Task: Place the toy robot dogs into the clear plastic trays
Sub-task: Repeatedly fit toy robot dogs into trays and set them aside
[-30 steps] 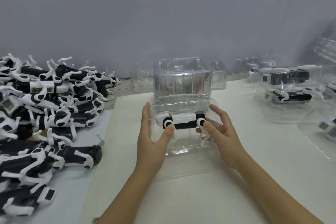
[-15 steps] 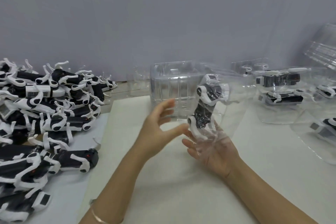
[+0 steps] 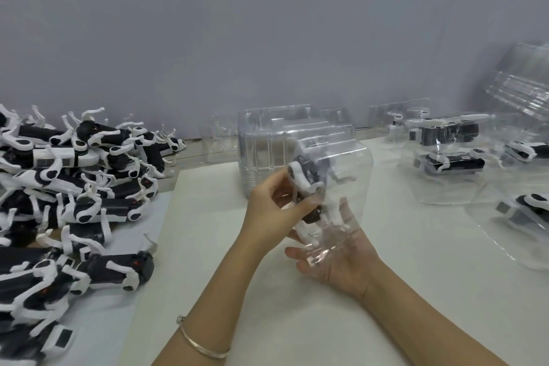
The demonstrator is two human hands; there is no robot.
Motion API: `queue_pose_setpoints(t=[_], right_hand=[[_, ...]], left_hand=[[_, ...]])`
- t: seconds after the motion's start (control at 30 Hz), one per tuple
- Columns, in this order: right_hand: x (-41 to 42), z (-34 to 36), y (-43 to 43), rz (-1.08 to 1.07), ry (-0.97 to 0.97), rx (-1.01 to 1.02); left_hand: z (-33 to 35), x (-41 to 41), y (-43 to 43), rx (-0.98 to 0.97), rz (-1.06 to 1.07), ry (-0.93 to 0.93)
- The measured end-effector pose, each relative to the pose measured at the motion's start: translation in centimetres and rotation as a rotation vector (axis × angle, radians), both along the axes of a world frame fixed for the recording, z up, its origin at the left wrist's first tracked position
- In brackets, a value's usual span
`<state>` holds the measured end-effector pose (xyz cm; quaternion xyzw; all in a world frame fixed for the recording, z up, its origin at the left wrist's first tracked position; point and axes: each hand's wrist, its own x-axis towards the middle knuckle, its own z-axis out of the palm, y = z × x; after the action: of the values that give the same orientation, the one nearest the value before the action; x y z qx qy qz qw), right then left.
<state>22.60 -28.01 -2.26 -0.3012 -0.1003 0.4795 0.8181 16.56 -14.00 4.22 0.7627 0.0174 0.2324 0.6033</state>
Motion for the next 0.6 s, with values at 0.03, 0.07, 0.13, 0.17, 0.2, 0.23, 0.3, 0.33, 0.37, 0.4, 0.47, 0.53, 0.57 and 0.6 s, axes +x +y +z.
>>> queue_pose_setpoints(t=[0.03,0.07,0.13,0.17,0.2,0.23,0.3,0.33,0.37,0.4,0.47,0.53,0.57,0.6], right_hand=[[0.2,0.1,-0.2,-0.049,-0.008,-0.021],[0.5,0.2,-0.5,-0.100,-0.012,-0.025],[1.1,0.7,-1.2,-0.226,-0.068,-0.004],[1.3,0.9,-1.6,-0.296,-0.102,-0.004],[1.6,0.9,-1.9,-0.365,-0.141,-0.027],[1.8,1.0,-1.9,-0.415,-0.189,-0.074],[1.5,1.2,-1.5,-0.457,-0.310,-0.163],[1.4,1.2,-1.1,-0.467,-0.373,-0.195],[1.1,1.3,-0.6,-0.477,-0.436,-0.224],[0.8,1.5,-0.2,-0.485,-0.498,-0.247],[0.5,2.0,0.6,-0.492,-0.600,-0.301],[0.5,2.5,1.0,-0.503,-0.668,-0.343],[0.6,2.8,1.2,-0.508,-0.688,-0.358],[0.6,2.9,1.2,-0.509,-0.704,-0.373]], left_hand=[[-0.2,-0.4,0.7,-0.005,-0.042,0.033],[-0.3,-0.9,1.5,0.013,-0.069,0.061],[-0.7,-2.1,3.2,0.012,-0.028,0.073],[-0.9,-2.6,4.2,-0.076,0.033,0.047],[-0.9,-3.2,4.9,-0.223,0.082,0.012],[-0.9,-3.6,5.6,-0.386,0.097,-0.021],[-0.8,-4.2,6.3,-0.535,0.037,-0.008],[-0.5,-4.5,6.0,-0.472,-0.027,0.037],[-0.4,-4.5,5.5,-0.359,-0.059,0.082],[-0.6,-4.4,4.8,-0.236,-0.042,0.104],[-1.2,-3.9,3.8,-0.165,0.067,0.065],[-1.6,-3.6,3.7,-0.161,0.161,0.035],[-1.7,-3.7,3.8,-0.148,0.183,0.035],[-2.0,-3.6,4.0,-0.152,0.185,0.033]])
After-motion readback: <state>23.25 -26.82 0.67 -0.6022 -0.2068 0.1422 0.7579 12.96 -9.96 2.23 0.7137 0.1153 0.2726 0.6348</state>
